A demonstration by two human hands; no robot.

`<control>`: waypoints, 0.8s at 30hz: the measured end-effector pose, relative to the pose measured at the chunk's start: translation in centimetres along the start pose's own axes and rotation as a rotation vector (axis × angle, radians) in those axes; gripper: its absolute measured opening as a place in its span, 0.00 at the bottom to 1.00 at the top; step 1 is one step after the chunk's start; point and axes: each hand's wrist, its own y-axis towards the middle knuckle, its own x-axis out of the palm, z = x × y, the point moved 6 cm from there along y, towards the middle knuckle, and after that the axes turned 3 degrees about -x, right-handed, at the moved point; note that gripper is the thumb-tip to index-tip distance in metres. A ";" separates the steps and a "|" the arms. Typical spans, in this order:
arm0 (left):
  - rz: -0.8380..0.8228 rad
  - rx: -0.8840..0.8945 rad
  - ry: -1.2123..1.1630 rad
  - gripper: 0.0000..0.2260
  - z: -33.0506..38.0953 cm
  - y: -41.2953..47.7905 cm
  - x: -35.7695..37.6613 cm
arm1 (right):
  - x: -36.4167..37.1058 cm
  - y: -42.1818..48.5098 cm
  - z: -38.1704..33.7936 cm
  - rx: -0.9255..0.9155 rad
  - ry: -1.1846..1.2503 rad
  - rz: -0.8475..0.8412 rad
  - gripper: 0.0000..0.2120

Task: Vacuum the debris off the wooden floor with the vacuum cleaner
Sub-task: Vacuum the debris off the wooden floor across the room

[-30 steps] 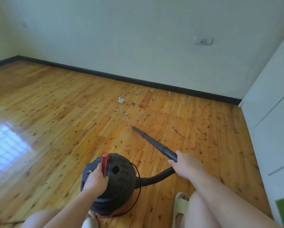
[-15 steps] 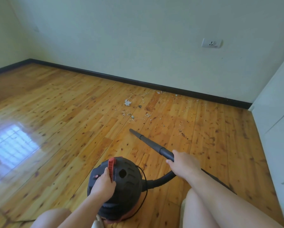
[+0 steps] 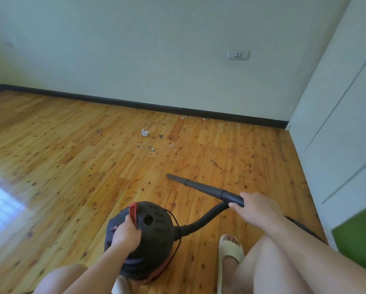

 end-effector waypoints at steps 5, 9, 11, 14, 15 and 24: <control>-0.049 0.071 0.081 0.16 0.6 -0.6 1.0 | 0.2 -2.5 2.3 0.060 0.017 0.029 0.20; -0.089 0.106 0.117 0.23 1.5 -1.3 1.6 | 0.1 -4.0 2.9 0.097 0.008 0.041 0.19; -0.097 0.110 0.121 0.26 1.8 -1.7 1.7 | 0.0 -4.5 3.0 0.117 -0.021 0.054 0.19; -0.115 0.107 0.111 0.27 2.0 -2.1 1.6 | -0.3 -5.1 3.2 0.121 -0.057 0.051 0.21; -0.121 0.101 0.114 0.28 2.0 -2.2 1.6 | -0.3 -5.3 3.3 0.114 -0.067 0.047 0.22; -0.180 0.106 0.076 0.29 2.6 -2.7 1.7 | 0.5 -4.3 2.1 0.049 -0.064 0.021 0.26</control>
